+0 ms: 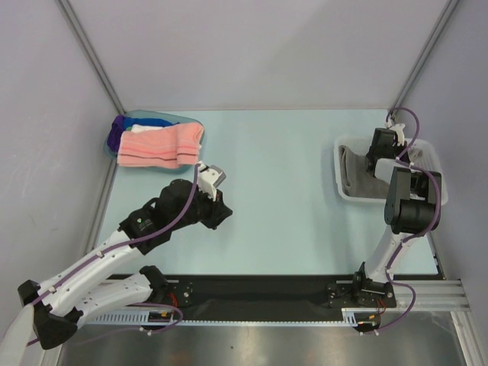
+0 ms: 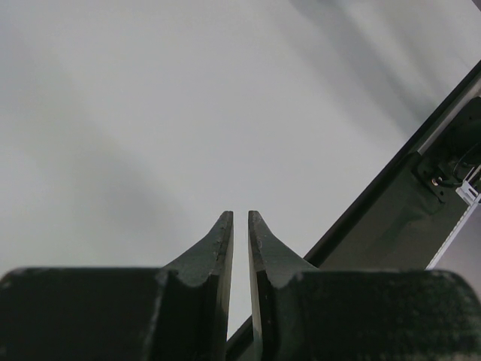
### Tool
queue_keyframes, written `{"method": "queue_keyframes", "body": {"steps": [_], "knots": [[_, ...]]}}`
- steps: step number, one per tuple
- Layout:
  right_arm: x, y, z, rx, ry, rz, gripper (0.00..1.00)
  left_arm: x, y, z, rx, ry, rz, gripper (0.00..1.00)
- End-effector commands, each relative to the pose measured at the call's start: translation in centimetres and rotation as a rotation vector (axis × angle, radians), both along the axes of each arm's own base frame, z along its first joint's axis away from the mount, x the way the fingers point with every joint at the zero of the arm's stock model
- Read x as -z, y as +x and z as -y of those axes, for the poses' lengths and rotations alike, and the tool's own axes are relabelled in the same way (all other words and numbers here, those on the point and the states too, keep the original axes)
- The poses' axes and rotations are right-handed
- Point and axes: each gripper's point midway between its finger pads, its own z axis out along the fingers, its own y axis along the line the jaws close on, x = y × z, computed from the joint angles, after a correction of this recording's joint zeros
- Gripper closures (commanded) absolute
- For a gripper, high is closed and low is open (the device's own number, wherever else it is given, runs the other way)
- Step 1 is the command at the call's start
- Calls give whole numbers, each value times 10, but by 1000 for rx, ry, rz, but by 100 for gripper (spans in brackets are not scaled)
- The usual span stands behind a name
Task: Fold and stack the towels
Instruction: Neatly place the folded towel into the bin
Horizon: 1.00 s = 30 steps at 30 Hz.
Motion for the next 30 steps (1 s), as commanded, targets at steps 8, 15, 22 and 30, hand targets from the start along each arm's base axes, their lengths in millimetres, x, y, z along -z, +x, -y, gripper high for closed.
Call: {"method": "queue_keyframes", "body": {"steps": [8,15,22,30], "knots": [[-30,0,29,106,-106,67,100,-8,4,0,4,-18,43,82],[-34,10,32,107,-72,87,96,-7,3,0,10,-16,43,81],[-40,14,25,122,22,126,26,-11,1,-1,14,-26,49,80],[-95,4,13,179,134,339,10,-16,4,-2,9,-47,59,76]]}}
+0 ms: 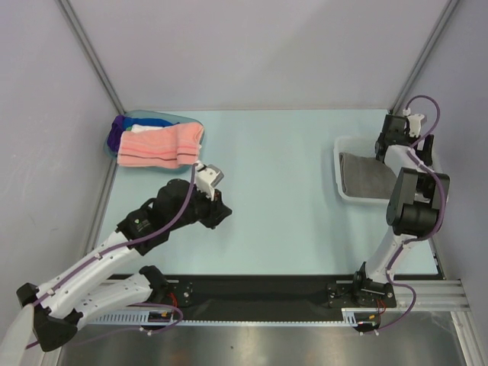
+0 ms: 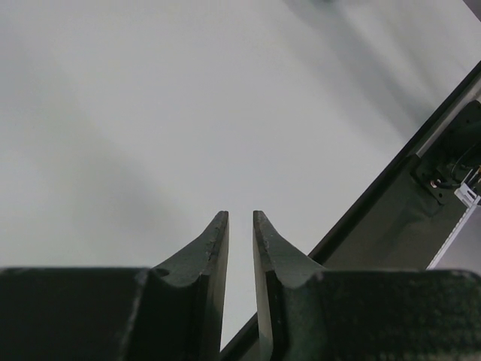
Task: Fold and stack the towels
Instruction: Neatly place the folded towel into the bin, then grab crumpled towel
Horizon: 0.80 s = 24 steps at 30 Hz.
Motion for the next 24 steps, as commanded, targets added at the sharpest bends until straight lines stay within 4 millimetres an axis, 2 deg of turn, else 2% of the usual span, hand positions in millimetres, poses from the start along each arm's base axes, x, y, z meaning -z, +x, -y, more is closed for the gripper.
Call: {"method": "queue_keyframes", "body": {"steps": [1,3,4,6,7,8,9,10,11,12,14,15,17,18,19,21,22,23,24], "knots": [[-70,-2,-10,33,77,251,9,-12,7,-1,-6,-43,46,75],[-90,4,-25,11,137,349,7,-13,10,-2,-20,-49,45,74],[-107,1,-40,-15,166,383,6,-13,14,-2,-35,-48,42,74],[-121,3,-66,-66,234,456,6,-15,18,-2,-54,-54,41,74],[-135,-4,-79,-94,252,481,5,-14,22,-3,-71,-45,41,74],[-142,-1,-108,-168,277,495,5,-19,25,-3,-84,-49,49,74],[-137,-4,-123,-201,297,490,3,-20,28,-5,-101,-49,52,73],[-149,-8,-146,-260,331,535,2,-21,31,-5,-116,-47,52,72],[-147,-9,-165,-308,363,534,2,-25,35,-8,-140,-43,61,71],[-145,-9,-201,-392,403,527,2,-27,36,-8,-146,-48,59,71],[-138,-16,-238,-483,469,531,0,-33,50,-18,-231,-32,84,67],[-136,-20,-274,-568,522,519,0,-34,55,-21,-264,-27,90,66],[-126,-25,-309,-650,584,517,0,-33,69,-28,-326,-5,90,64],[-121,-30,-334,-704,613,503,0,-31,78,-35,-387,8,87,63],[-120,-29,-350,-747,635,510,0,-30,89,-45,-445,13,81,62],[-102,-32,-374,-799,669,463,0,-28,111,-60,-561,18,60,57],[-98,-34,-396,-854,685,451,0,-28,126,-77,-639,16,61,55],[-90,-35,-402,-866,684,430,0,-35,140,-84,-693,-5,72,53],[-79,-35,-412,-883,697,399,0,-24,155,-90,-742,11,42,53]]}}
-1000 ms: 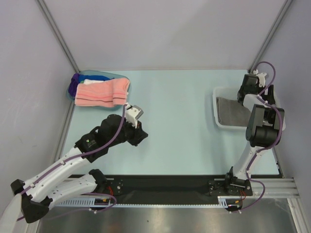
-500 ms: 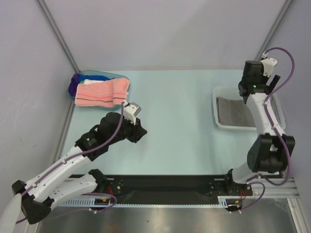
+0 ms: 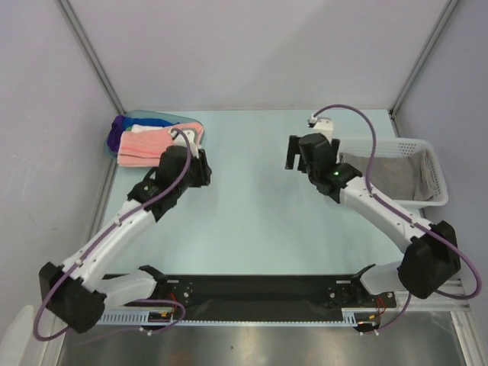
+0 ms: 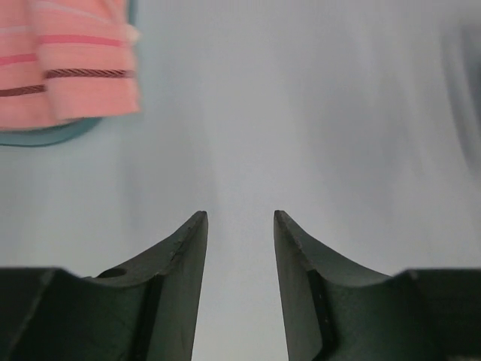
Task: Fold and stack the towels
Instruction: Grab crumpled towel
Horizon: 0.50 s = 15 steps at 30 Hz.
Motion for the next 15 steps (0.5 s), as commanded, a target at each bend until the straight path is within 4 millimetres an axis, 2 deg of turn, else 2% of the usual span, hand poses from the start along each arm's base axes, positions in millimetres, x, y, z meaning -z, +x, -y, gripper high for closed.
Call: {"method": "queue_keyframes", "body": {"steps": [1,2,3,4,5,6,7,8,9,10,11,15], "knots": [[8,3,-45,-103,77,12,0,-15,60,-48,-300,-27,48,54],[13,2,-52,-124,86,0,0,-25,75,-54,-342,-31,71,54],[24,1,-62,-156,92,-19,0,-6,91,-60,-383,10,29,54],[27,-1,-67,-171,94,-25,1,-6,105,-76,-446,21,36,54],[30,-5,-74,-192,99,-33,1,-15,118,-80,-473,5,49,55],[36,-8,-78,-204,105,-47,1,-10,128,-82,-490,-4,35,55],[35,-10,-84,-225,118,-41,1,6,142,-87,-509,12,-5,56],[37,-14,-89,-245,122,-49,1,-3,155,-87,-524,6,11,56],[38,-17,-91,-253,124,-52,1,-2,162,-87,-535,18,6,55],[40,-19,-93,-261,129,-55,1,22,170,-88,-546,68,-52,54],[41,-21,-95,-273,131,-59,1,10,181,-92,-581,81,-29,50],[41,-28,-96,-285,134,-55,1,30,202,-103,-643,134,-75,44]]}}
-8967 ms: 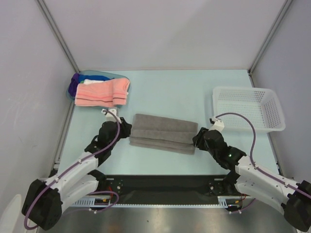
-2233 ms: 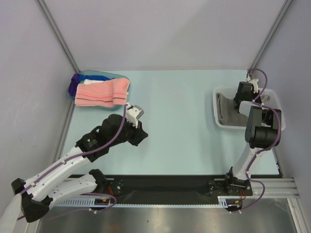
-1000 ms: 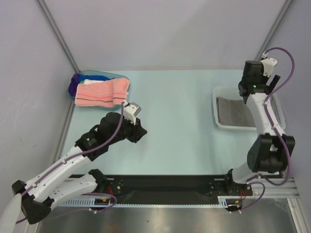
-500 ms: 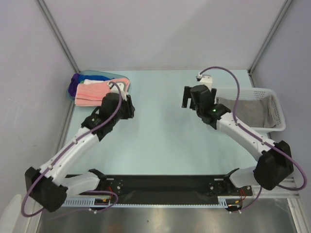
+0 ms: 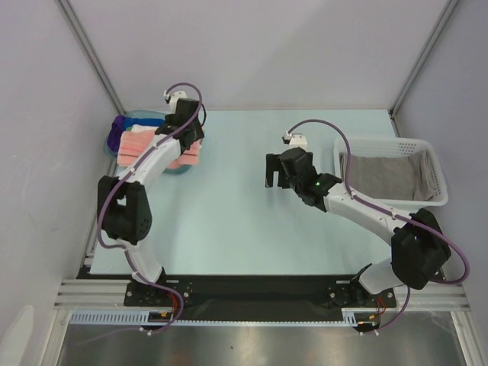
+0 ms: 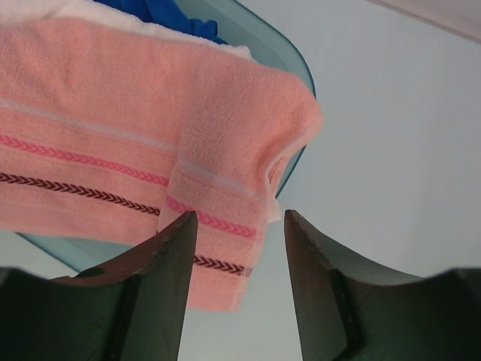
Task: Fold and stack the towels
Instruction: Grab crumpled towel, then move the towel to the center of the board
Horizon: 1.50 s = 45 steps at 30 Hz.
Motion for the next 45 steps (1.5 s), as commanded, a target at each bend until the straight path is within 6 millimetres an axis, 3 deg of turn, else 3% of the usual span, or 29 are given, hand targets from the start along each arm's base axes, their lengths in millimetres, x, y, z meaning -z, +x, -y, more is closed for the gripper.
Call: {"method": "queue_keyframes", "body": {"steps": [1,5,12,19,24,27,29,31,32,36,38,39,41,42,44,45], "knots": [[-20,-1,-9,-20,69,57,1,-7,17,-19,-93,21,14,44],[-17,-2,-1,-7,43,60,1,13,29,-24,-110,4,-41,52],[-13,-5,-2,-13,43,53,1,40,37,-23,-97,0,-94,49],[-12,-5,3,-1,32,60,1,24,44,-15,-60,-40,-25,53],[-12,-5,0,-10,40,58,1,30,48,-11,-32,-34,-51,58],[-11,-5,0,-8,38,56,1,37,47,-8,-18,-40,-65,65],[-10,-5,0,-7,34,55,1,36,47,-8,-15,-44,-64,80],[-11,-6,1,-7,34,55,1,25,48,-7,-13,-48,-37,96],[-11,-6,2,-6,33,54,1,21,49,-8,-11,-46,-29,100],[-14,-6,0,-7,39,61,2,-14,47,-6,5,-41,41,100],[-15,-4,0,-9,39,66,1,-42,40,-3,20,-17,109,100],[-16,-3,-1,-9,39,71,1,-56,40,12,50,-10,159,100],[-16,-1,-2,-11,37,75,1,-86,26,17,54,43,222,100],[-17,0,-2,-10,38,76,1,-100,19,37,87,47,259,100],[-20,2,-5,-16,38,80,1,-126,2,46,94,77,321,100],[-22,2,-5,-15,38,84,1,-137,-7,65,126,75,354,100]]}}
